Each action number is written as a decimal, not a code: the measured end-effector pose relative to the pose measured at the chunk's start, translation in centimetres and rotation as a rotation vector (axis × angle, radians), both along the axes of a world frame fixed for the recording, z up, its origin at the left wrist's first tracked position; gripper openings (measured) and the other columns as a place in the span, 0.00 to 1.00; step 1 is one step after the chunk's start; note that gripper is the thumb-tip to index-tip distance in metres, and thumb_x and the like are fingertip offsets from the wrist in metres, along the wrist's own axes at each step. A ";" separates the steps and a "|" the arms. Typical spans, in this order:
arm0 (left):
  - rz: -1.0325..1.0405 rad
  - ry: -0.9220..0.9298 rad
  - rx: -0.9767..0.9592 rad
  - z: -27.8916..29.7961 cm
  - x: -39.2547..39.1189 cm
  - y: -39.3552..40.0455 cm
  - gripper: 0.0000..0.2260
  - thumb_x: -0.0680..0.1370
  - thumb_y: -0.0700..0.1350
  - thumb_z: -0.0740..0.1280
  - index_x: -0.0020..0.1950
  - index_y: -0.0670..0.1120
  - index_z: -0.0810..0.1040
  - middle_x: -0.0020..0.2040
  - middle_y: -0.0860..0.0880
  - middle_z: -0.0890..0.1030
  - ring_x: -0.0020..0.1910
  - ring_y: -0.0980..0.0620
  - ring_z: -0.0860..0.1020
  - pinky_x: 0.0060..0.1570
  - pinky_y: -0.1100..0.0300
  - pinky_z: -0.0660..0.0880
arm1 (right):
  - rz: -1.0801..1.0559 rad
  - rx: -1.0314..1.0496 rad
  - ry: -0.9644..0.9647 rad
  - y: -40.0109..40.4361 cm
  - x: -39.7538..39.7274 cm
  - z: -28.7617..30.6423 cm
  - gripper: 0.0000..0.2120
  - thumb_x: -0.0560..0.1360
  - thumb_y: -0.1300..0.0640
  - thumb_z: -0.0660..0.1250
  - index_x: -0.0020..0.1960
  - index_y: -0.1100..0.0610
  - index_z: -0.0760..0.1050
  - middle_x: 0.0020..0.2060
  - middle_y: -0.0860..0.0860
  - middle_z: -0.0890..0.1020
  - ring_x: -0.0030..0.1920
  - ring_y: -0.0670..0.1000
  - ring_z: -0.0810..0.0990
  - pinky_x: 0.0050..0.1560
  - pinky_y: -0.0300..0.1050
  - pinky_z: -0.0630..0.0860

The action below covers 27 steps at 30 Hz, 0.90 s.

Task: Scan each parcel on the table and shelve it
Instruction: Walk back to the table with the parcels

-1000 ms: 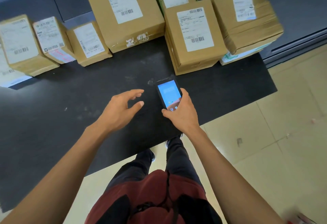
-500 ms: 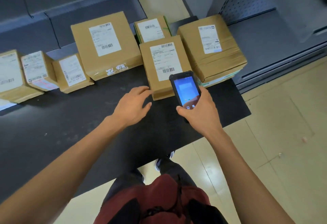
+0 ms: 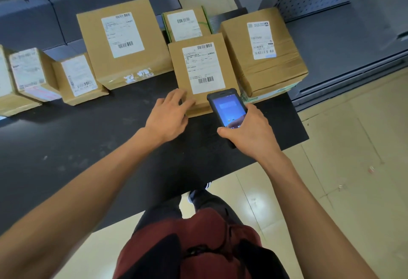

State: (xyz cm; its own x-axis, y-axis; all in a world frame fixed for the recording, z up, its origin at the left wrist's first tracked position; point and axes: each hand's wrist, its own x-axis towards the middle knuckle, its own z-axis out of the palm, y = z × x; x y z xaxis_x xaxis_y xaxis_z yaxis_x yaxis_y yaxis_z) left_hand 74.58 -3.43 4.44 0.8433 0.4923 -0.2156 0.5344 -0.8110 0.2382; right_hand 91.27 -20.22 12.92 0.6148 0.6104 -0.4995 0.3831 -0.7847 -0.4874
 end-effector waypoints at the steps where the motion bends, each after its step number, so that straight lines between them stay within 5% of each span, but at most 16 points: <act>1: -0.003 0.002 -0.003 0.0 0.0 0.1 0.25 0.77 0.44 0.69 0.74 0.49 0.70 0.74 0.41 0.67 0.74 0.38 0.65 0.61 0.39 0.71 | 0.009 -0.019 -0.007 0.1 -0.3 0.1 0.40 0.65 0.40 0.76 0.71 0.56 0.67 0.59 0.50 0.75 0.58 0.53 0.77 0.54 0.55 0.79; 16: -0.052 0.072 -0.028 0.0 -0.4 1.4 0.29 0.77 0.45 0.68 0.77 0.53 0.65 0.77 0.45 0.62 0.75 0.38 0.60 0.61 0.37 0.71 | 0.012 -0.127 -0.080 0.8 -2.5 1.1 0.33 0.63 0.38 0.75 0.61 0.54 0.70 0.53 0.50 0.72 0.50 0.52 0.76 0.49 0.55 0.80; 27: 0.055 -0.058 -0.149 0.4 -1.8 1.5 0.27 0.79 0.46 0.66 0.78 0.49 0.66 0.78 0.46 0.64 0.77 0.42 0.60 0.66 0.40 0.72 | 0.016 -0.096 -0.103 0.4 -3.8 -0.2 0.41 0.66 0.40 0.75 0.73 0.54 0.65 0.60 0.50 0.71 0.55 0.53 0.77 0.48 0.52 0.78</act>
